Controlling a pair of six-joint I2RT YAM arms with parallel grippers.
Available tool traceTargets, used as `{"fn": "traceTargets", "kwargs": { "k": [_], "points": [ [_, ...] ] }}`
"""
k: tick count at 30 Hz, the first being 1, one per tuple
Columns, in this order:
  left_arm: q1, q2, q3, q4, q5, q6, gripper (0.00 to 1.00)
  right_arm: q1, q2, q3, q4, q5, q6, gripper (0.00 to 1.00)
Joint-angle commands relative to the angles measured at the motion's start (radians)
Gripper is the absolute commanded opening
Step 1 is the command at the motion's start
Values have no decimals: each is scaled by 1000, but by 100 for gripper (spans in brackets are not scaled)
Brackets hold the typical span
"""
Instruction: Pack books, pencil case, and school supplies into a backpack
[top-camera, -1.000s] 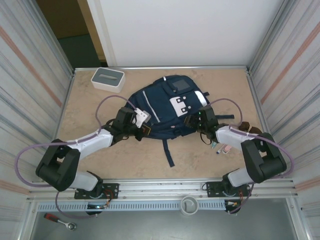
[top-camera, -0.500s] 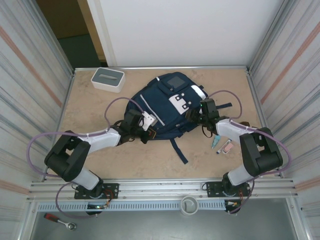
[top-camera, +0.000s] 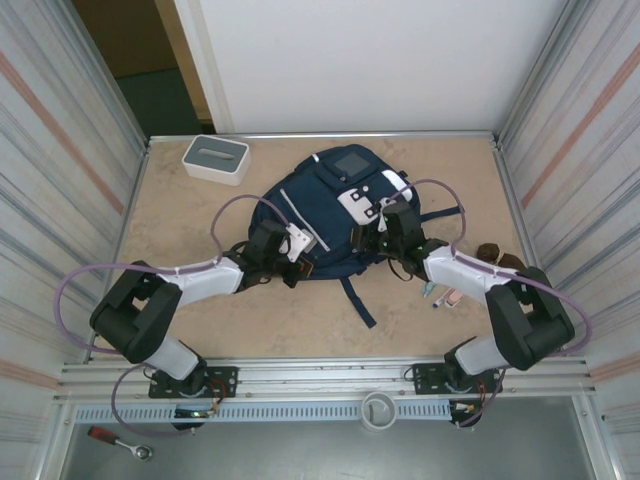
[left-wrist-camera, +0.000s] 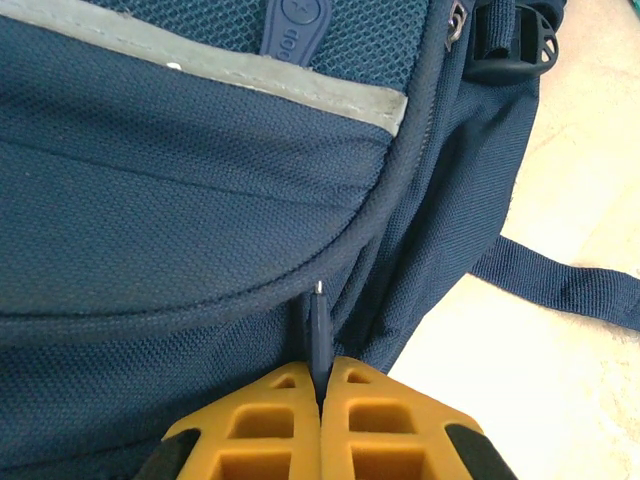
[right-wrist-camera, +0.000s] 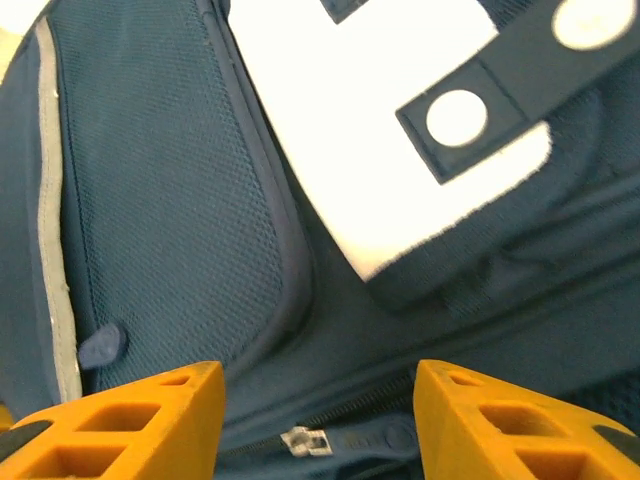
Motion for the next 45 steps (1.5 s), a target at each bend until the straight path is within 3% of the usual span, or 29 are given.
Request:
{"fn": "traceTargets", "kwargs": {
  "k": [1, 6, 11, 15, 35, 45],
  "points": [
    [-13, 8, 37, 37, -27, -1, 0, 6, 74, 78, -18, 5, 48, 50],
    [-18, 13, 37, 30, -40, 3, 0, 11, 175, 121, 21, -47, 73, 45],
    [-24, 24, 46, 33, -46, -1, 2, 28, 213, 126, 45, -79, 92, 21],
    [-36, 43, 65, 18, -66, 5, 4, 39, 213, 114, 52, -83, 99, 12],
    [-54, 115, 122, -10, -138, 17, 17, 48, 201, 85, 63, -87, 105, 9],
    [-65, 139, 126, -40, -193, 32, 11, 43, 192, 84, 53, -78, 98, 8]
  ]
}}
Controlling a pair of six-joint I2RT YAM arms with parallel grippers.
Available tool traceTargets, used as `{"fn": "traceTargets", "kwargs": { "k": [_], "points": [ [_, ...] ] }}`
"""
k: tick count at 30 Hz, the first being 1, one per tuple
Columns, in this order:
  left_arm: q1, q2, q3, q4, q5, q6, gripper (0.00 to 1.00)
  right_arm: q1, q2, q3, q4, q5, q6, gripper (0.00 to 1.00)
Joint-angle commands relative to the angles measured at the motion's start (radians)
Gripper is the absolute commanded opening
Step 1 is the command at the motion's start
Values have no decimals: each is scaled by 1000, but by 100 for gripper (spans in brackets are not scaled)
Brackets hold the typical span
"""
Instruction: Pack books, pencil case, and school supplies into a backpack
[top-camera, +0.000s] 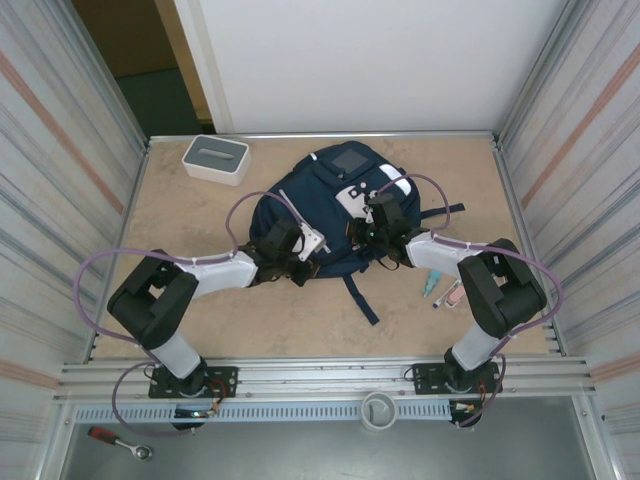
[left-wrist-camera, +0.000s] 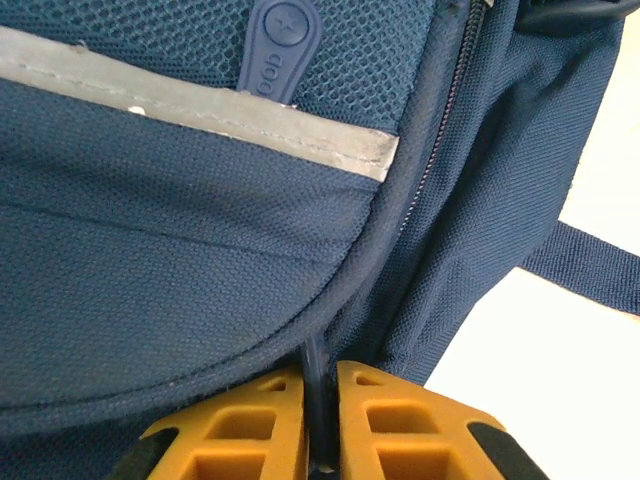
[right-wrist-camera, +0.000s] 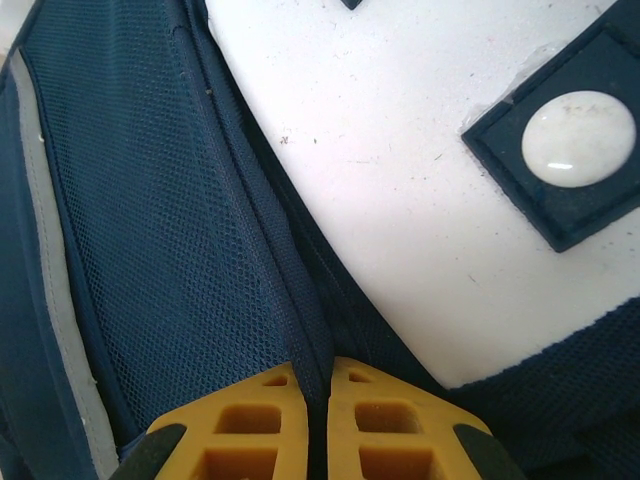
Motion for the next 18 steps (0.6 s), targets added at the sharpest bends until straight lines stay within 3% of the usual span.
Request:
{"fn": "traceTargets", "kwargs": {
  "k": [1, 5, 18],
  "points": [
    [-9, 28, 23, 20, -67, 30, 9, 22, 1, -17, -21, -44, 6, 8],
    [-11, 1, 4, 16, -108, 33, 0, 9, -10, -9, -39, -47, -5, 8],
    [-12, -159, -66, -18, -395, -10, 0, -58, -4, 121, -311, -101, -259, 4]
  ]
}}
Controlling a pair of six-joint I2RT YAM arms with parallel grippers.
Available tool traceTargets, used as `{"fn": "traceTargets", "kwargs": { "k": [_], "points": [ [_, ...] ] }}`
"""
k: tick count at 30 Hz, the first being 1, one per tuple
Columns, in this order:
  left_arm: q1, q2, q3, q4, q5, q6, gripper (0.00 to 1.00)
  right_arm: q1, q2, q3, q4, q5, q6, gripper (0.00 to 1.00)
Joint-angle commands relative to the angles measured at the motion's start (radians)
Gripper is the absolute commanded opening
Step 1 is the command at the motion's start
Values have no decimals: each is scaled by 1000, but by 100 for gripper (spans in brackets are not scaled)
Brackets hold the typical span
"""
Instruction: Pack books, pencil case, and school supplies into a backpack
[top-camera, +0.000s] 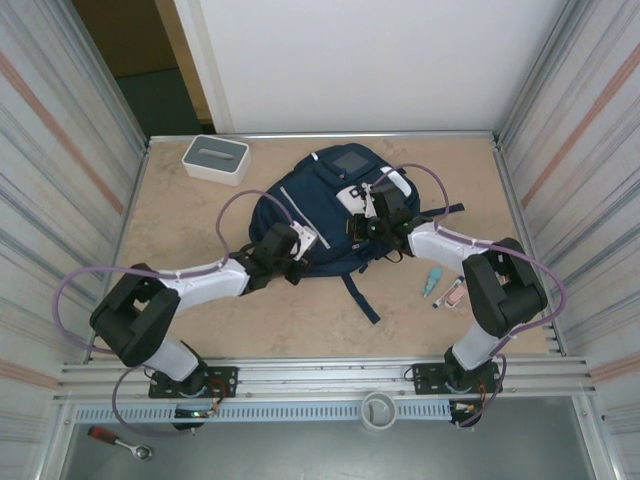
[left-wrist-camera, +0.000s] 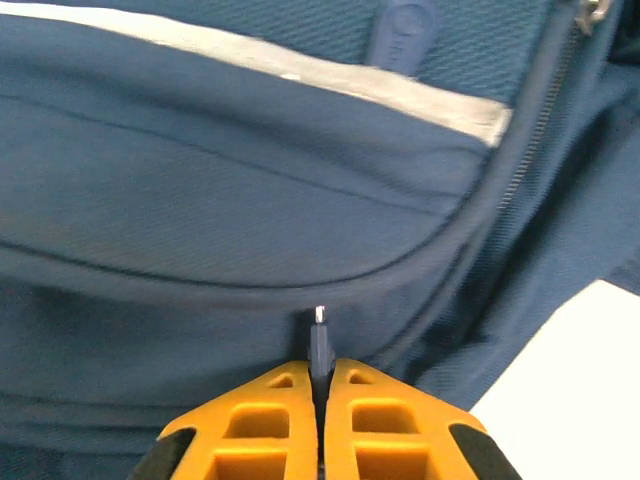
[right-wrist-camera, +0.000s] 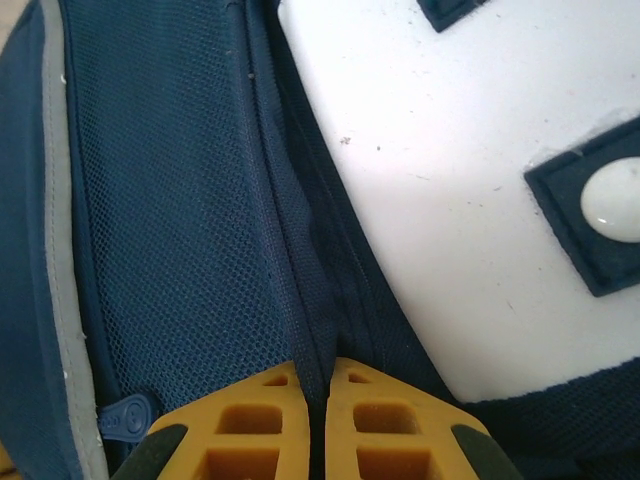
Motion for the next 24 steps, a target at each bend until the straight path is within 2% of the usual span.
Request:
{"fn": "traceTargets", "kwargs": {
  "k": [1, 5, 9, 13, 17, 21, 24],
  "points": [
    [12, -36, -12, -20, -164, -24, 0, -23, -4, 20, -133, -29, -96, 4],
    [11, -62, -25, -28, -204, -56, 0, -35, 3, 45, -136, -55, -97, 5],
    [12, -86, -27, -22, -125, -64, 0, -37, 15, 84, -153, -95, -94, 12],
    [12, -110, -24, 7, 1, -100, 0, -43, -37, 87, -196, -84, -94, 33],
    [12, -137, -29, 42, 96, -142, 0, -66, -163, 5, -232, -42, -53, 49],
    [11, -154, -34, 58, 150, -159, 0, -94, -294, -146, -198, -36, 85, 59],
    [10, -164, -48, 85, 191, -159, 0, -93, -349, -282, -74, -62, 239, 67]
  ]
}}
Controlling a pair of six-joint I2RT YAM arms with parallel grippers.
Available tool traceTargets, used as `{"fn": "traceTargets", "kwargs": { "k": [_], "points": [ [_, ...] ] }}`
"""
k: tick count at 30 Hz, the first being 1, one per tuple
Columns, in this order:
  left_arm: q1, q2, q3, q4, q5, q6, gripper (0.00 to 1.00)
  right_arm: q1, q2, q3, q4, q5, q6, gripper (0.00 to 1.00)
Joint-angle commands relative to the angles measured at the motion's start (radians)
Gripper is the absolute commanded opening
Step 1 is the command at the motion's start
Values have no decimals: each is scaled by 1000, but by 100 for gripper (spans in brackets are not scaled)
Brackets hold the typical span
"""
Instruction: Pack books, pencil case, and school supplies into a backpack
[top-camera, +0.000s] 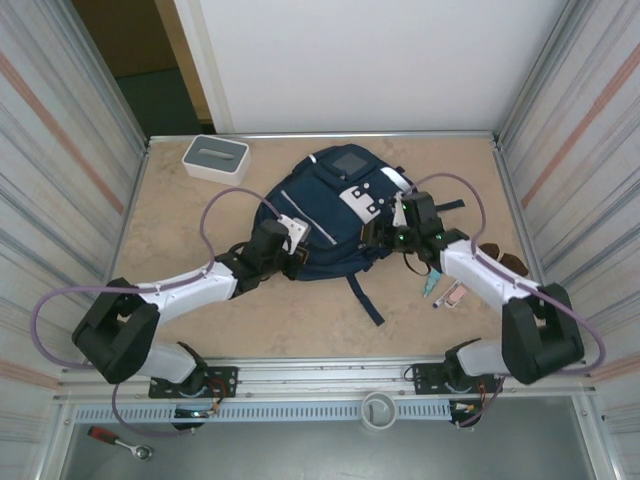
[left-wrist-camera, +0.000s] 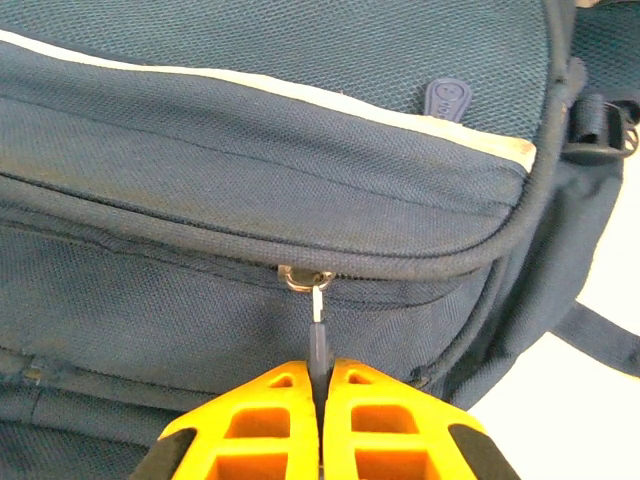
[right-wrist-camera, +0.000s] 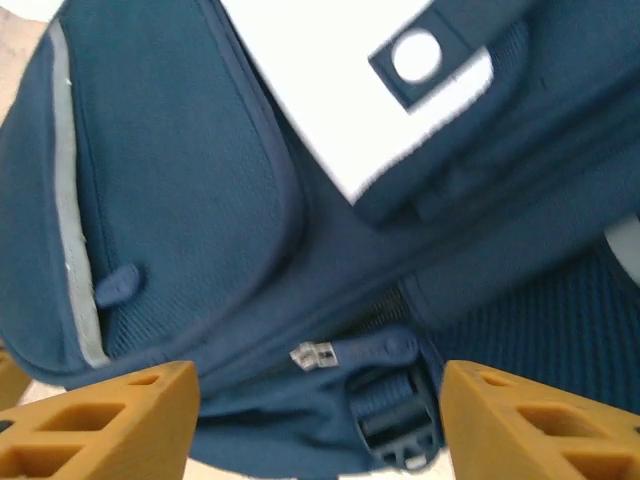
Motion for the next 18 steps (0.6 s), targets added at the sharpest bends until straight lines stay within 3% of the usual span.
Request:
{"fn": "traceTargets", "kwargs": {
  "k": [1, 5, 9, 12, 15, 18],
  "points": [
    [-4, -47, -18, 69, 100, -22, 0, 6, -23, -131, 122, -24, 223, 69],
    [-5, -48, -18, 70, 124, -16, 0, 58, 47, -202, 290, -14, 365, 75],
    [-7, -46, -19, 55, 124, -11, 0, 88, 136, -181, 363, 3, 391, 72],
    [-7, -56, -30, 44, 90, -13, 0, 75, 180, -162, 372, 11, 362, 52],
    [-7, -59, -19, -23, -27, -19, 0, 49, 178, -147, 302, 55, 280, 29],
    [-4, -33, 15, -120, -162, -12, 0, 17, 152, -135, 235, 78, 179, 20]
  ]
}}
